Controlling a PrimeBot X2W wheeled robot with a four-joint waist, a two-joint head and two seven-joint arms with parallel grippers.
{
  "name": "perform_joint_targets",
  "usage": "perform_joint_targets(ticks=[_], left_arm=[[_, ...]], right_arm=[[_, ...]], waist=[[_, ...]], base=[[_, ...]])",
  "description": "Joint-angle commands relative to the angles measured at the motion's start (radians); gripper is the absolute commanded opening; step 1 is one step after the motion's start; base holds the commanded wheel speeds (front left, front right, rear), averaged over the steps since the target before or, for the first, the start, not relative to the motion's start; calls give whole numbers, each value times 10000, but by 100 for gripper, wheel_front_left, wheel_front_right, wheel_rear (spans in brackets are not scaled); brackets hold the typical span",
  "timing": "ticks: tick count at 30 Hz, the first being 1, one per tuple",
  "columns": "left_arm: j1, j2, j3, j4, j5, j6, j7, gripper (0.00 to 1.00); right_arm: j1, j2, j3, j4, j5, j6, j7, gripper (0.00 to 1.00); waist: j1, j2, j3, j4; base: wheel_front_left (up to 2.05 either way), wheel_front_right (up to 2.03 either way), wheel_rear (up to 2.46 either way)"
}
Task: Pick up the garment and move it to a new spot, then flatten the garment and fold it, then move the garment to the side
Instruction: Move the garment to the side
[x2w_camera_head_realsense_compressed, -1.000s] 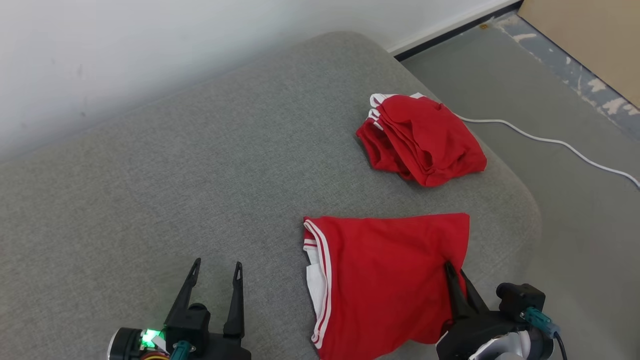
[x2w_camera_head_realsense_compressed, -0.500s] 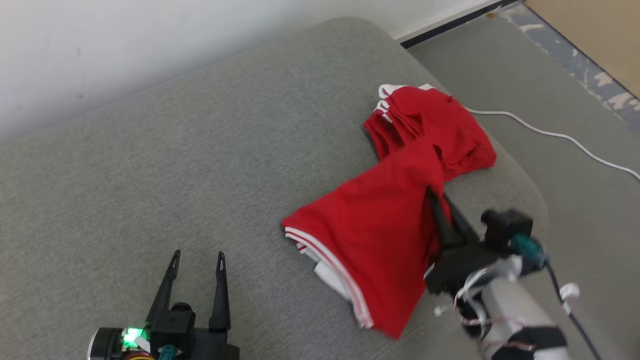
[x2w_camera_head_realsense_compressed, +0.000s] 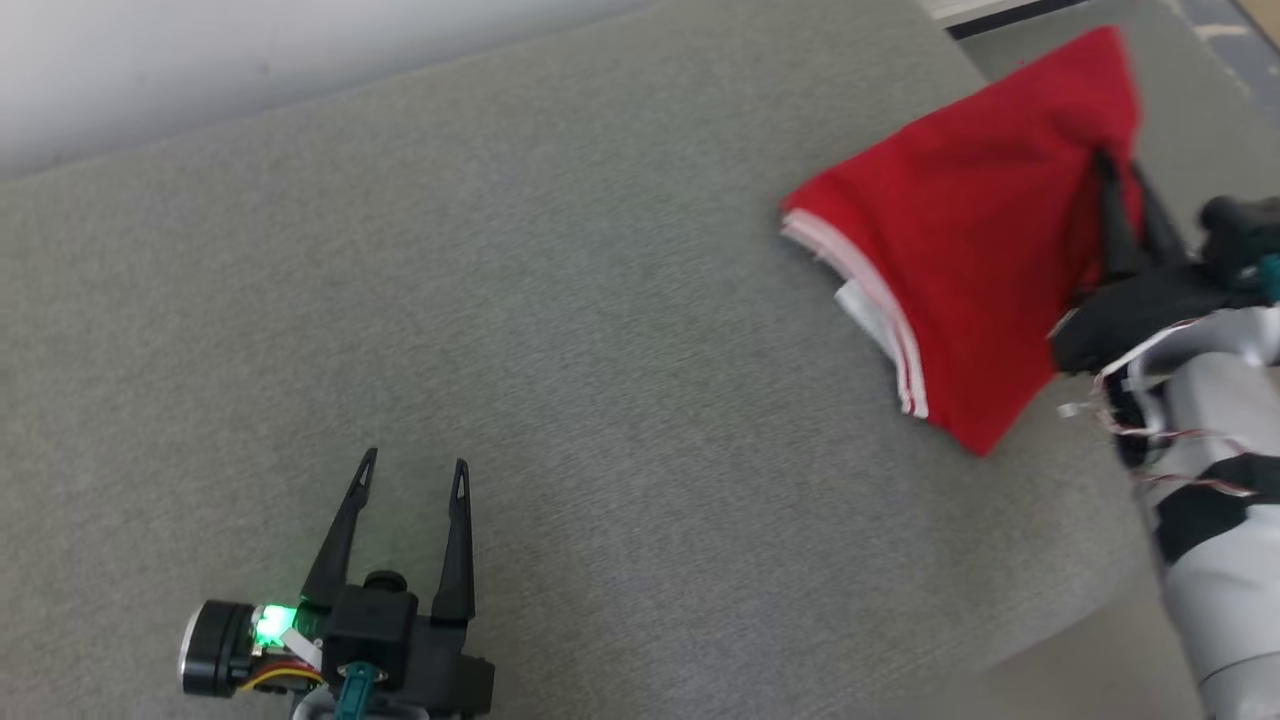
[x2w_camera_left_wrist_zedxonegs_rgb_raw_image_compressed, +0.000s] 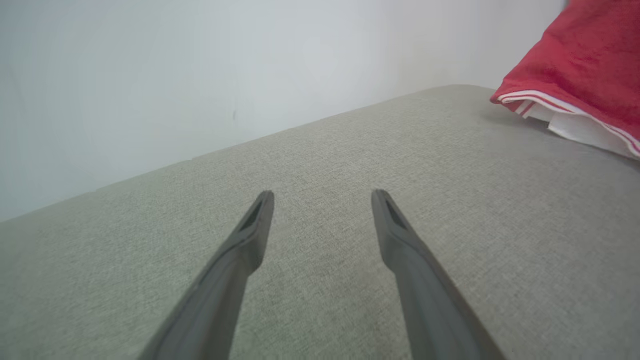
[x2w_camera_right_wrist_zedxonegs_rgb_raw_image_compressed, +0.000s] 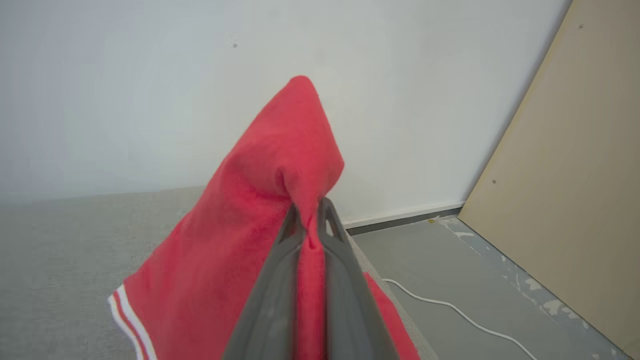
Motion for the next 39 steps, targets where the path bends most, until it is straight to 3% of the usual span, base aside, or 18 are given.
perform_joint_targets(ticks=[1, 8, 9, 10, 11, 16, 19, 32, 39], left_arm=[[-203, 112, -72, -81, 96, 92, -29, 100], [-402, 376, -368, -167, 18, 363, -29, 100], [-418, 405, -392, -180, -7, 407, -29, 100], [-433, 427, -417, -192, -39, 441, -29, 100], [-440, 452, -441, -202, -63, 458, -29, 100], [-484, 526, -468, -210, -176, 600, -29, 100], [-456, 546, -492, -178, -240, 688, -29, 100], [7, 441, -132, 6, -611, 935, -29, 100], [530, 302, 374, 58, -775, 946, -29, 100]], right_arm=[[-244, -154, -463, 292, -301, -28, -9, 0], [-626, -906, -2848, 1389, -1921, -30, -9, 0], [-612, -972, -3231, 1499, -2232, -30, -9, 25], [-600, -1028, -3611, 1678, -2582, -30, -8, 79], [-619, -1019, -4034, 1787, -2864, -28, -9, 100], [-604, -657, -5305, 1350, -3924, -28, -8, 100], [-517, -260, -5517, 750, -4232, -28, -9, 100], [1692, 1149, -2659, -2331, -1794, -30, -9, 100], [3403, 1581, -1954, -3135, -792, -28, -9, 100]], waist=[[-1, -1, 587, 610], [-1, -1, 858, 982], [-1, -1, 868, 1004], [-1, -1, 876, 1026], [-1, -1, 877, 1042], [-1, -1, 853, 1067], [-1, -1, 781, 1027], [-1, -1, 12, 1068], [-1, -1, -635, 1456]], base=[[0, 0, 0], [0, 0, 0], [0, 0, 0], [0, 0, 0], [0, 0, 0], [0, 0, 0], [0, 0, 0], [0, 0, 0], [0, 0, 0]])
